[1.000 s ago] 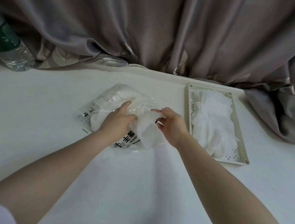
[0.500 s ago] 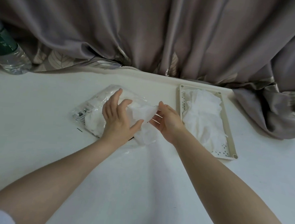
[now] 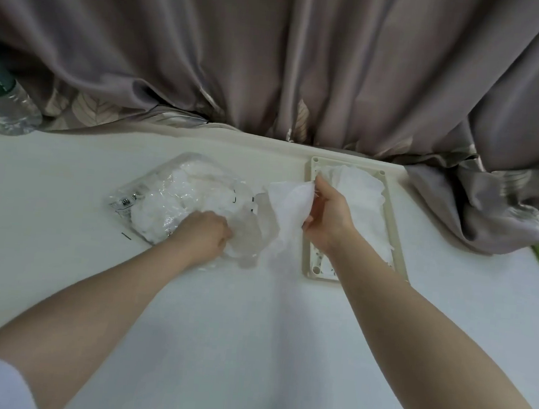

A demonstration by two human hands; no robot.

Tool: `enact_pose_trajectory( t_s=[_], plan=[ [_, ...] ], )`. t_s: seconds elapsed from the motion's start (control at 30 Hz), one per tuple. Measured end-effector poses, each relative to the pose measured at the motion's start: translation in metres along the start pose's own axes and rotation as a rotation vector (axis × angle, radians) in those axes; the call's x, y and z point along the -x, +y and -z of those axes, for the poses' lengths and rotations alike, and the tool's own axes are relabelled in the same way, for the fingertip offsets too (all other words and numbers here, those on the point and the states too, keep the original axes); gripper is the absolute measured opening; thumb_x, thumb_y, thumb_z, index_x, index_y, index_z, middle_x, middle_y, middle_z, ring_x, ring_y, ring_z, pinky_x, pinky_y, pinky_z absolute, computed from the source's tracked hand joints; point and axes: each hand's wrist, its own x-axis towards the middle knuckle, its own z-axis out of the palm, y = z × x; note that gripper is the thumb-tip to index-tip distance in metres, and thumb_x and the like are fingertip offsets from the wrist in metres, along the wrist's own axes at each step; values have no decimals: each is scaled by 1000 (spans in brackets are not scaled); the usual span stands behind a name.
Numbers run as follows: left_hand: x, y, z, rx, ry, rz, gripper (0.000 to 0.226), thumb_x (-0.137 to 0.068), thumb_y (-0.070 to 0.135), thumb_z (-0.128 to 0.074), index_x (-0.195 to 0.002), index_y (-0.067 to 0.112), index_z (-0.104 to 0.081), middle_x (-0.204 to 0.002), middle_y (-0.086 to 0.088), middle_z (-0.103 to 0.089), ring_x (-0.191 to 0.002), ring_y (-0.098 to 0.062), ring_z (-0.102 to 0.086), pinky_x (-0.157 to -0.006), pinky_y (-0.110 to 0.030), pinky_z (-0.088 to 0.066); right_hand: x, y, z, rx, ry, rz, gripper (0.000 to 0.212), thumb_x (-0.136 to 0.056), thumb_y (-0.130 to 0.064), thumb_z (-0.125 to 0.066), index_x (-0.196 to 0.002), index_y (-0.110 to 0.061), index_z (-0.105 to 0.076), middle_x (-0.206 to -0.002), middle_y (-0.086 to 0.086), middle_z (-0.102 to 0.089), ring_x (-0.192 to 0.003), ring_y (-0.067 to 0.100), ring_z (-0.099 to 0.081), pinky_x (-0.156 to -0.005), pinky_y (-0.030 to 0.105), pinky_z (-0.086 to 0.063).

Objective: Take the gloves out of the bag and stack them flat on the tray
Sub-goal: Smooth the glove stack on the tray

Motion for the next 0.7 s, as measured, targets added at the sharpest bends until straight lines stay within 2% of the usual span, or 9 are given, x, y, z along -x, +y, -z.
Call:
enact_pose_trajectory(
  t_s=[0.1,0.17,0.2,0.27,0.33,0.4,0.5,0.6,0.7],
  plan=[
    [1,24,33,713,304,131,26,-95,14,-44,-97,18,-70,-98,3,-68,-95,-13,-59,-83,-27,-43,7,-11,11,-6,-40,15,31,-95,-32,-51,-76,-9,-57,-76,6,-57,-70,21,-55,-68,27,-45],
    [2,49,57,1213,339,115,28,-95,27,-42,-85,16,-66,-81,4,-65,-77,-7,-58,-77,-26,-43,15,-17,15,-28,-81,41,30,-96,-30,-49,-83,-6,-59,-82,8,-61,-85,24,-60,-91,34,-47],
    [1,59,65,1323,316,102,35,-91,39,-42,-83,13,-64,-79,4,-62,-74,-8,-56,-75,-26,-44,19,-20,16,-42,-107,60,30,-98,-29,-47,-83,-6,-59,-80,7,-63,-83,23,-61,-91,34,-48],
    [-1,78,74,1399,266,88,51,-81,53,-51,-85,3,-60,-78,0,-59,-74,-12,-55,-74,-28,-46,27,-27,19,-50,-153,87,33,-100,-28,-42,-81,-6,-59,-65,2,-65,-65,16,-65,-74,26,-53],
    [-3,90,77,1380,296,101,32,-85,32,-64,-93,0,-61,-79,-1,-58,-76,-15,-55,-76,-32,-47,34,-36,23,-54,-181,99,33,-101,-27,-40,-84,-6,-58,-57,-2,-64,-56,12,-65,-60,22,-54],
    [-5,96,78,1379,322,135,9,-90,13,-60,-95,6,-63,-84,-3,-63,-79,-17,-59,-79,-36,-51,39,-44,25,-50,-194,95,31,-101,-28,-41,-89,-5,-59,-59,-1,-66,-55,12,-65,-55,22,-53],
    [-2,99,86,1538,332,201,13,-95,12,-53,-84,14,-61,-82,-1,-66,-76,-14,-64,-71,-27,-55,39,-46,25,25,-173,83,27,-100,-28,-46,-91,-6,-60,-66,1,-66,-55,12,-62,-51,20,-51],
    [4,95,94,1575,391,265,18,-96,13,-51,-79,17,-57,-75,2,-64,-63,-5,-62,-57,-17,-50,36,-35,19,182,-227,150,20,-97,-22,-54,-111,-9,-49,-93,6,-62,-70,16,-61,-61,23,-54],
    [11,87,94,1571,423,250,12,-95,12,-52,-86,12,-60,-82,-5,-66,-71,-14,-65,-69,-27,-56,33,-18,7,323,-316,209,63,-87,-26,-67,-137,-28,-29,-126,6,-51,-99,22,-63,-89,34,-53]
  ],
)
